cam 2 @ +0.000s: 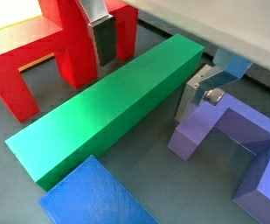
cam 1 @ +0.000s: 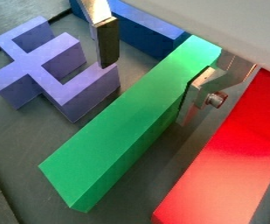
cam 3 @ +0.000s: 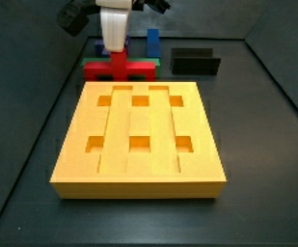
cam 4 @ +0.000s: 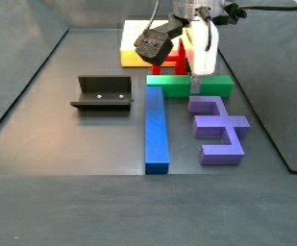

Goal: Pick up the green object. Move up. Move to above the board. Insert the green object.
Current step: Pick up the green object.

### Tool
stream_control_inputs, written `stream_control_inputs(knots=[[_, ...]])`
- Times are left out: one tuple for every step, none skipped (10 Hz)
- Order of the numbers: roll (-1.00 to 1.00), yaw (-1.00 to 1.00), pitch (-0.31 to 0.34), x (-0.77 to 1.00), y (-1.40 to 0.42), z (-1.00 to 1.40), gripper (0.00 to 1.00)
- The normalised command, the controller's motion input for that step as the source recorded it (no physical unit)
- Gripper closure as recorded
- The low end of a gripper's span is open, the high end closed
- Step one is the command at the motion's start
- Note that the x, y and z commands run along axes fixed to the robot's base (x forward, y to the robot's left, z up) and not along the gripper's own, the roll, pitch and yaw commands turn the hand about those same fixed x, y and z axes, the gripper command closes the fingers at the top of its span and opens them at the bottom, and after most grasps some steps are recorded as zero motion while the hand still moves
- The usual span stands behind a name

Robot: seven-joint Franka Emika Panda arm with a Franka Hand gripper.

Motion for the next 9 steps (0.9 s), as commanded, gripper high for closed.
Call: stream_control_inputs(knots=[[0.0, 0.0, -0.006, 0.0, 0.0, 0.0, 0.0], [0.0, 0.0, 0.0, 0.0, 0.0, -0.03, 0.0], [0.0, 0.0, -0.011, 0.0, 0.0, -0.12, 0.0], [0.0, 0.0, -0.026, 0.0, 0.0, -0.17, 0.0], [-0.01, 0.0, -0.027, 0.0, 0.0, -0.18, 0.0], [-0.01, 0.0, -0.026, 0.0, 0.0, -0.14, 0.0], [-0.01, 0.0, -0.014, 0.0, 0.0, -0.08, 0.0], [-0.04, 0.0, -0.014, 0.0, 0.0, 0.0, 0.0], [-0.06, 0.0, -0.059, 0.0, 0.0, 0.0, 0.0]])
